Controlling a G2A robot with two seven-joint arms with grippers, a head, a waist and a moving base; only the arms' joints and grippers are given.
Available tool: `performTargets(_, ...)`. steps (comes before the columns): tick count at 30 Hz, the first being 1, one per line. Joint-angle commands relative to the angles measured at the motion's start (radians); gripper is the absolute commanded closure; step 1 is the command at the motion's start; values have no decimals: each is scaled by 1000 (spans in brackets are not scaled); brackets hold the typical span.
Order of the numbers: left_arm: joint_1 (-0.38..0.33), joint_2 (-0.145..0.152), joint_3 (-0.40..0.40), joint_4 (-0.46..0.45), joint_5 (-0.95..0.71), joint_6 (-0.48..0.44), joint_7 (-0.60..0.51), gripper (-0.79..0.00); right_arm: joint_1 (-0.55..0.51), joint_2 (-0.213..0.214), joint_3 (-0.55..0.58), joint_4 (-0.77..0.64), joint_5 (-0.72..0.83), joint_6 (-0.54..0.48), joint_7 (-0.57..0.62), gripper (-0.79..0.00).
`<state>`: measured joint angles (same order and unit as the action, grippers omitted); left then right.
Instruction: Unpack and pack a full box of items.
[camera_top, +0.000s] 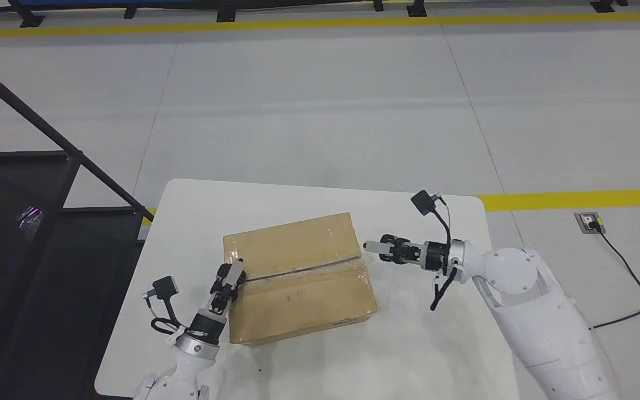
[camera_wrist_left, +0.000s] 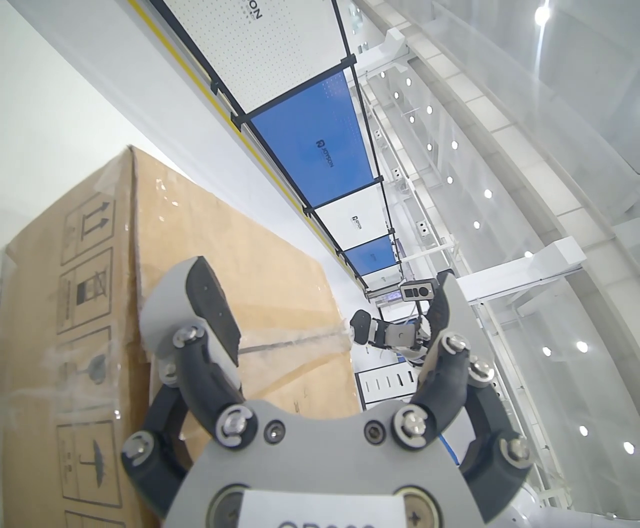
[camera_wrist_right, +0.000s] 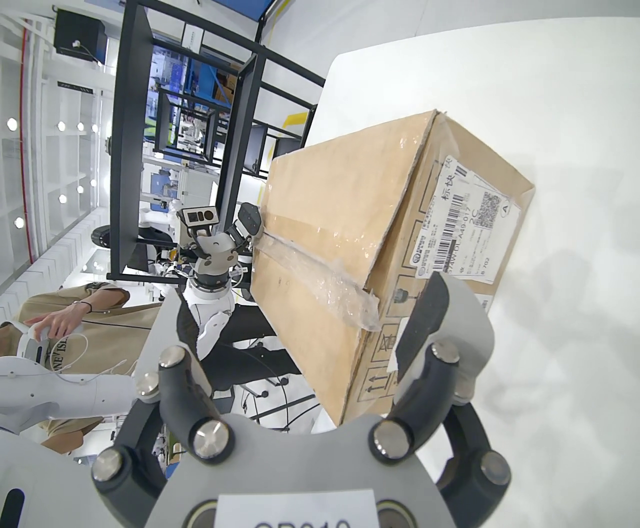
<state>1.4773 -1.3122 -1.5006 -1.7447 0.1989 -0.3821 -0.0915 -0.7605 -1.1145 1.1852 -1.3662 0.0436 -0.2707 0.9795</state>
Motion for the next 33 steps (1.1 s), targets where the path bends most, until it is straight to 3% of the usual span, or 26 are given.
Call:
performTargets(1,10,0,-2,-10,-10,-10,5,-785,-16,3,11,-29,13,-17,-8,-745)
performTargets(3,19,0,-5,-18,-18,-19,8,-785,-20,3,7,-58,13,-16,-14,-385)
performTargets(4,23,0,-6,-21,-23,-23,9,-785,-18,1,1,-72,14,-12,-20,-332)
performTargets(6,30,1,-9,-25,-30,-29,10,-785,-3,-3,-22,-87,12,6,-21,-126)
performTargets(9,35,1,-16,-22,-39,-32,14,-785,43,-15,-81,-80,-7,53,-9,0)
performTargets(13,36,2,-26,-10,-50,-34,23,-785,125,-40,-180,-14,-16,113,27,0)
performTargets(19,52,4,-50,-15,-76,-46,23,-785,214,-74,-280,101,-1,123,67,0)
performTargets(33,79,9,-102,-13,-104,-60,29,-785,268,-115,-370,213,-42,156,15,0)
